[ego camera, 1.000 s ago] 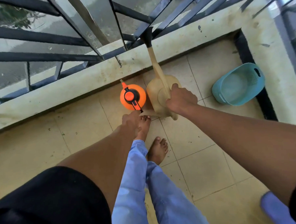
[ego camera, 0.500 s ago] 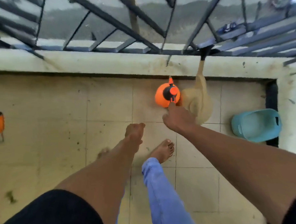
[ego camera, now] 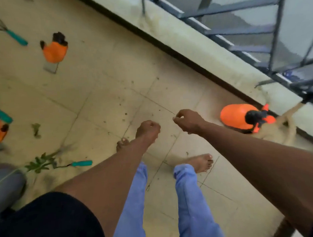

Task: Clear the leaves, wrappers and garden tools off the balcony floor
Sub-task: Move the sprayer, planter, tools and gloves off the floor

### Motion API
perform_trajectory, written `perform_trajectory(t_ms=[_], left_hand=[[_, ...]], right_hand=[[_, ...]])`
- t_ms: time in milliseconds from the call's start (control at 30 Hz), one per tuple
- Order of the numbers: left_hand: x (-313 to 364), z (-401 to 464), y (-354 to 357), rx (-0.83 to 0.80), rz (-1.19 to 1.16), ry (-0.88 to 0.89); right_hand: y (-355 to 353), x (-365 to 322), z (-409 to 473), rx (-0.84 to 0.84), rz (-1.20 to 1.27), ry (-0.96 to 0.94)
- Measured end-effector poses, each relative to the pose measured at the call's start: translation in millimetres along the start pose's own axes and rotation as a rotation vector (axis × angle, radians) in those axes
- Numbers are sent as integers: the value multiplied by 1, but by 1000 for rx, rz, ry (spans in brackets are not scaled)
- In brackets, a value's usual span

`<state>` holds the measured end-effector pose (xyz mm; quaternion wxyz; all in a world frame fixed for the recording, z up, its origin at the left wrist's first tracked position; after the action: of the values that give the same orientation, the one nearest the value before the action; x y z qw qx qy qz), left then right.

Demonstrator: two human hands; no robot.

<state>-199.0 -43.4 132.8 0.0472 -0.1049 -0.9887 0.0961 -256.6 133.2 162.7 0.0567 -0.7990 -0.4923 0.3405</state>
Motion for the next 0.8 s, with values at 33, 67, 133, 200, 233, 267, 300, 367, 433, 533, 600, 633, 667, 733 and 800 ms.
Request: perform_trajectory(t_ms=[33,67,133,200,233,267,300,367,433,533,600,633,667,733,800], left_hand=[[-3,3,-21,-16,-16,-10],[-6,6,-43,-20,-37,-20],[-12,12,-90,-10,-106,-39],[-20,15,-134,10,-172,-63],[-24,18,-156,21,-191,-75],[-27,21,-177,33,-203,-87],[-30,23,-197,46,-217,-104],[-37,29,-235,78,-259,-134],[-42,36,-267,109,-305,-165],[-44,45,-300,109,-390,-221],[-39,48,-320,99,-432,-241],[-33,49,-328,95,-448,-238],[-27,50,-336,91,-463,-235],[-12,54,-355,97,-487,-239],[3,59,-375,92,-527,-249]], right_hand=[[6,-20,9,-46,-27,-6],[11,-41,18,-84,-62,-7],[21,-82,38,-138,-157,-21],[32,-122,60,-194,-249,-48],[39,-142,72,-221,-286,-66],[45,-161,83,-241,-318,-86],[50,-182,94,-252,-344,-110],[62,-223,118,-258,-368,-160],[75,-265,142,-269,-391,-218],[94,-316,171,-351,-503,-301],[102,-348,188,-376,-551,-364],[104,-362,197,-394,-568,-381],[106,-375,207,-420,-596,-396],[104,-401,227,-438,-623,-398],[100,-428,247,-433,-629,-407]])
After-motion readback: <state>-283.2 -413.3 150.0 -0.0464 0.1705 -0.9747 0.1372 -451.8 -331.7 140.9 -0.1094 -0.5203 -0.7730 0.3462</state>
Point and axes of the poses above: each hand's wrist, its own z-axis towards the middle knuckle, its own y-axis out of the palm, x = y × z, the point moved 6 cm from there along z, towards the middle knuckle, and after that the axes turned 13 degrees about -y, right-handed, at the moved point
